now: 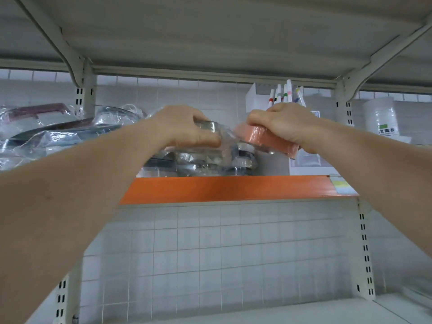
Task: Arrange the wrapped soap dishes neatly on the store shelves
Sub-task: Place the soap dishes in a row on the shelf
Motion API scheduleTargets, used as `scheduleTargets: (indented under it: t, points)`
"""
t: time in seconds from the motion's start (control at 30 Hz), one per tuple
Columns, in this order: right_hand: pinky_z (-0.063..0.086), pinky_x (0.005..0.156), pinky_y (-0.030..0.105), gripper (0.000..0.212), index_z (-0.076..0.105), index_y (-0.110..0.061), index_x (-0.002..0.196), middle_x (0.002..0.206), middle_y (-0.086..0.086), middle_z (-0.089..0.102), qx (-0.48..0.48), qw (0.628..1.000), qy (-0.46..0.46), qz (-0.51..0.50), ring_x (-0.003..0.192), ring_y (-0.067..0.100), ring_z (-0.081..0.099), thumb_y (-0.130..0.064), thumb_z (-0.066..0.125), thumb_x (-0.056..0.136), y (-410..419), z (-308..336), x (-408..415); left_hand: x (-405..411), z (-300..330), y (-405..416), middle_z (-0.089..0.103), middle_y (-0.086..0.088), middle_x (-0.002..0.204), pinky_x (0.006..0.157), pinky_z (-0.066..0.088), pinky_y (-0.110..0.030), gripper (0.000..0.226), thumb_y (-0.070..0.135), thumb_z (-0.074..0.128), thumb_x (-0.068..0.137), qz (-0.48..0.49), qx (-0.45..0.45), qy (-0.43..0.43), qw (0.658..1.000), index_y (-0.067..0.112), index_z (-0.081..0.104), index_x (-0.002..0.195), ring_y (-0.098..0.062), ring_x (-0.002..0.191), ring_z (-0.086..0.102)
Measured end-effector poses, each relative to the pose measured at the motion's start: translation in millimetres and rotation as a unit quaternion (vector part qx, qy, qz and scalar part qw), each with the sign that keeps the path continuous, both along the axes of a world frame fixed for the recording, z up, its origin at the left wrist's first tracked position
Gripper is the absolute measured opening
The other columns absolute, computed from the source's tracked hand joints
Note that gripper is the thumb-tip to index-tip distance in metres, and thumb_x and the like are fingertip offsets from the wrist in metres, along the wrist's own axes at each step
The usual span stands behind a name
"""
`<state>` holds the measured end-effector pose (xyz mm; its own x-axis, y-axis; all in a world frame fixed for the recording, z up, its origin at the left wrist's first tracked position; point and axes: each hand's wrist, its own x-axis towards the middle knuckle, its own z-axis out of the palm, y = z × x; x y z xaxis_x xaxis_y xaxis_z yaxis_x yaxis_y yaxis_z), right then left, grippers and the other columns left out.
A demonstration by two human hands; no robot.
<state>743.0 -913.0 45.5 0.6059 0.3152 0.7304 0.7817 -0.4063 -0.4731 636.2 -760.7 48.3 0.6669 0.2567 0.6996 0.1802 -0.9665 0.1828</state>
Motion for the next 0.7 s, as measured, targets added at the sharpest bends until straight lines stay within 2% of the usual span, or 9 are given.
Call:
scheduleTargets:
  t: [0.07,0.13,0.2,0.27,0.37,0.47,0.57,0.7]
  points:
    - [0.044,0.050,0.024,0.037,0.061,-0.020,0.104,0.093,0.004,0.052,0.031,0.999,-0.003,0.004,0.067,0.015,0.051,-0.049,0.058,0.081,-4.1,1.8,-3.8,-14.1,7.4,-2.4,0.059,0.006,0.108,0.083,0.042,-0.028,0.049,0.053,0.072,0.067,-0.043,-0.046,-0.028,0.998,0.037,0.060,0.113,-0.016,0.091,0.054]
    - [0.046,0.049,0.024,0.041,0.058,-0.025,0.112,0.100,0.003,0.049,0.066,0.998,-0.009,0.008,0.072,0.019,0.052,-0.049,0.060,0.080,-7.5,1.9,-6.1,-26.6,12.2,-6.9,0.060,0.003,0.101,0.086,0.048,-0.034,0.042,0.054,0.072,0.064,-0.073,-0.075,-0.056,0.993,0.039,0.061,0.102,-0.020,0.090,0.057]
    - [0.040,0.049,0.022,0.047,0.057,-0.026,0.120,0.106,0.001,0.049,0.083,0.996,-0.025,0.001,0.081,0.020,0.051,-0.050,0.059,0.080,-11.7,1.6,-9.2,-35.1,13.8,-9.9,0.059,0.000,0.110,0.095,0.045,-0.038,0.055,0.056,0.071,0.064,-0.066,-0.056,-0.092,0.992,0.034,0.060,0.113,-0.023,0.100,0.056]
    - [0.036,0.047,0.022,0.048,0.057,-0.026,0.121,0.110,0.002,0.052,0.083,0.996,-0.032,-0.001,0.076,0.019,0.052,-0.052,0.059,0.080,-18.0,1.1,-12.2,-37.8,10.4,-12.2,0.054,0.001,0.130,0.102,0.035,-0.030,0.067,0.056,0.071,0.067,-0.052,-0.025,-0.126,0.990,0.032,0.054,0.127,-0.022,0.117,0.050]
    - [0.034,0.047,0.022,0.044,0.058,-0.029,0.117,0.110,0.001,0.051,0.076,0.996,-0.033,-0.018,0.069,0.014,0.051,-0.053,0.058,0.081,-30.8,-2.6,-17.0,-33.2,-2.2,-15.8,0.045,0.006,0.142,0.100,0.030,-0.025,0.064,0.052,0.069,0.074,-0.047,0.040,-0.136,0.989,0.036,0.050,0.132,-0.017,0.130,0.040]
    - [0.038,0.051,0.023,0.045,0.059,-0.028,0.117,0.111,0.002,0.055,0.075,0.997,-0.028,-0.017,0.072,0.013,0.052,-0.052,0.060,0.079,-43.8,-10.5,-20.4,-22.1,-15.1,-13.7,0.050,0.007,0.137,0.097,0.034,-0.026,0.061,0.054,0.070,0.073,-0.035,0.073,-0.119,0.990,0.039,0.052,0.129,-0.018,0.125,0.045]
    - [0.042,0.053,0.022,0.040,0.059,-0.030,0.113,0.111,0.002,0.056,0.074,0.996,-0.018,-0.035,0.069,0.010,0.052,-0.050,0.062,0.078,-60.3,-22.3,-26.2,-8.3,-28.1,-9.0,0.052,0.002,0.134,0.100,0.037,-0.035,0.059,0.059,0.066,0.072,-0.012,0.108,-0.066,0.992,0.043,0.051,0.127,-0.024,0.122,0.048]
    - [0.044,0.056,0.025,0.038,0.061,-0.033,0.110,0.112,0.001,0.059,0.069,0.994,-0.026,-0.076,0.082,0.019,0.057,-0.050,0.063,0.077,-92.9,-36.3,-35.4,2.1,-37.7,-12.9,0.050,-0.002,0.136,0.102,0.038,-0.041,0.061,0.060,0.063,0.073,-0.016,0.137,-0.095,0.986,0.038,0.051,0.129,-0.028,0.123,0.046]
